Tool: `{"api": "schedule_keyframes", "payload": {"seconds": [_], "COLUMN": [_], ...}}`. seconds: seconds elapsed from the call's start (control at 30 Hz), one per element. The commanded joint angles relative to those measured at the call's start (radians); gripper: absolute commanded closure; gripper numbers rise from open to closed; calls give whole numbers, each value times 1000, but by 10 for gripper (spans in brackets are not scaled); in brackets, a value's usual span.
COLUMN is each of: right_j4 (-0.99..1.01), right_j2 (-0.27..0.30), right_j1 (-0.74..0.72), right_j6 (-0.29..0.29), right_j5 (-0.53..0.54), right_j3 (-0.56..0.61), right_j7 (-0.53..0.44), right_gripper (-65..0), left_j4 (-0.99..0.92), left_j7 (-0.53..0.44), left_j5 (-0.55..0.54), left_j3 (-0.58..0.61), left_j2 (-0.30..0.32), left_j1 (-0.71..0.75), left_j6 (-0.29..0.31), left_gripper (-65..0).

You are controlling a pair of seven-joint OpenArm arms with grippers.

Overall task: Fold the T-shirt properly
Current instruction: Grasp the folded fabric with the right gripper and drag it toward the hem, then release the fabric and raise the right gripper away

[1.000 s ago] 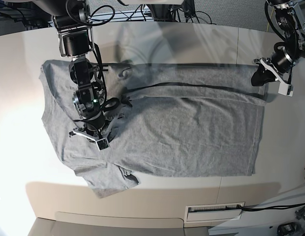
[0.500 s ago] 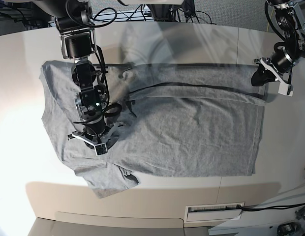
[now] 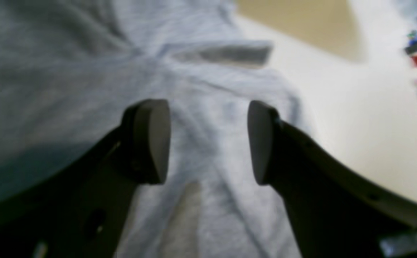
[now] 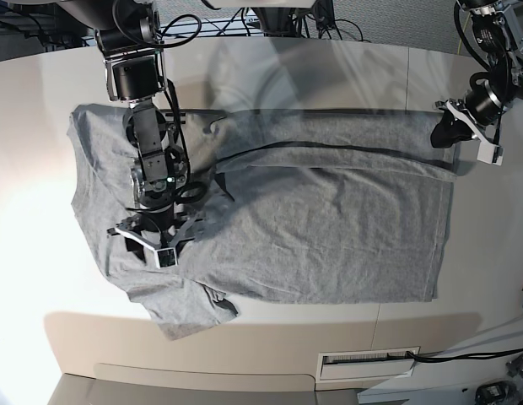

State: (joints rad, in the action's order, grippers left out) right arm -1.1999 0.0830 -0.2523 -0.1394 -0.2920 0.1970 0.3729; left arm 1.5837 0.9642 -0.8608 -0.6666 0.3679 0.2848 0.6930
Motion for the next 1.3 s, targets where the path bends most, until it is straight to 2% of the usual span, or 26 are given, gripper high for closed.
{"api": "schedule_keyframes", "payload": {"seconds": [0.0,0.03,0.07,0.13,0.17,0.23,0.33,0.4,0.53,0.67,0.77,0.87,0.9,0.97,1.03,1.07,1.17,1.27], "right_j4": [-34,-53,-81,-171,-233,-383,-618,-753,-923,-953,-953,-952,-951,-951,-950,-948,-908,-763], "right_j2": [3,3,3,3,3,11,21,35,80,135,177,186,186,186,186,186,186,186], "right_j1": [-27,-26,-23,-1,18,72,172,242,405,566,679,753,766,773,767,757,700,621], "right_j6": [-32,-47,-57,-53,-50,-29,119,182,196,196,192,177,176,179,208,230,342,469], "right_j5": [-26,-39,-50,-87,-106,-121,-112,-66,-82,-169,-204,-197,-177,-93,32,109,379,681], "right_j3": [-3,-3,-3,-2,-2,-2,-2,-3,-6,-70,-193,-381,-451,-595,-732,-792,-936,-1027], "right_j7": [2,39,81,174,221,286,360,426,495,510,498,475,465,433,380,359,367,434], "right_gripper": [-334,-310,-248,-53,0,0,0,0,0,0,0,0,0,-119,-240,-273,-286,-288], "left_j4": [15,15,15,15,15,15,15,15,15,15,15,15,15,15,15,15,15,15], "left_j7": [-21,-21,-21,-21,-21,-21,-22,-21,-21,-20,-18,-19,-19,-18,-18,-18,-18,-18], "left_j5": [-22,-22,-22,-22,-22,-22,-23,-23,-22,-22,-22,-23,-25,-42,-67,-78,-124,-138], "left_j3": [-4,-4,-4,-4,-4,-4,-4,-4,-4,-4,-4,-4,-4,-4,-4,-4,-4,-4], "left_j2": [17,17,17,17,17,17,17,17,17,17,17,17,18,17,17,17,17,18], "left_j1": [-5,-5,-5,-5,-5,-5,-5,-5,-5,-4,-5,-5,-5,-5,-5,-5,-5,-5], "left_j6": [5,5,5,5,5,5,5,5,5,5,5,5,5,5,5,5,5,5], "left_gripper": [0,0,0,0,0,0,0,0,0,0,0,0,0,0,0,0,0,0]}}
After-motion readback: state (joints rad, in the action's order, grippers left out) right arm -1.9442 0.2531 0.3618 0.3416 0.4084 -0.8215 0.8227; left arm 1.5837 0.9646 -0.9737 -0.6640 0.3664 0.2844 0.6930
